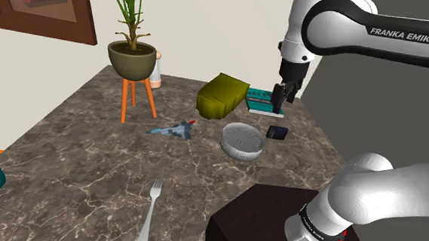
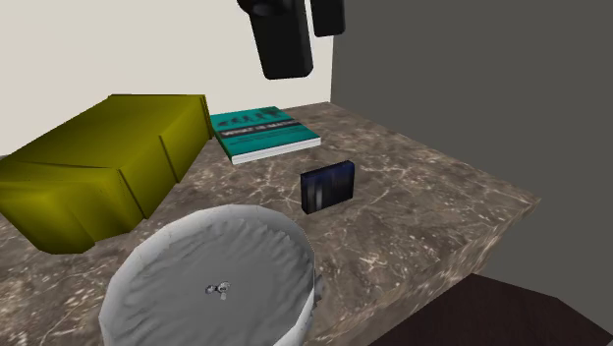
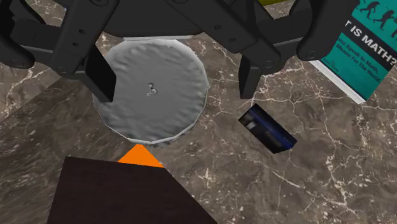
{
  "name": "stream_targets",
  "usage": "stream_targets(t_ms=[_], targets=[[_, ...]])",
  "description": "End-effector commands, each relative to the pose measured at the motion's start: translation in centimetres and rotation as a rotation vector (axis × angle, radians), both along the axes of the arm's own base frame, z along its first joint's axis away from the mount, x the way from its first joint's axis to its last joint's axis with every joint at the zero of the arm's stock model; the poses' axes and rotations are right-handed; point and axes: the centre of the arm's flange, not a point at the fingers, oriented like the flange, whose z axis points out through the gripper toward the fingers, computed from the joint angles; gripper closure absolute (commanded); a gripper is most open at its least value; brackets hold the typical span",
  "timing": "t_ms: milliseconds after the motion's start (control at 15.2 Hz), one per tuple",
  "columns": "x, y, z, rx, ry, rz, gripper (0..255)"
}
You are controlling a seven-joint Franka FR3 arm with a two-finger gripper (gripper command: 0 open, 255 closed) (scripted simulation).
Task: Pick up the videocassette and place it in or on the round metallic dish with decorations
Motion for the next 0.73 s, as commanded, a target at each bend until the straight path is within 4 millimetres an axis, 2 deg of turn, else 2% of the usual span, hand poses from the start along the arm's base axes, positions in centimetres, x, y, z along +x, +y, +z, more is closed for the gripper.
stream_targets(t_ms=[0, 660], targets=[[0.0, 0.0, 0.0, 0.0, 0.0, 0.0, 0], [-0.3, -12.2, -7.4, 0.122, 0.034, 0.256, 0]])
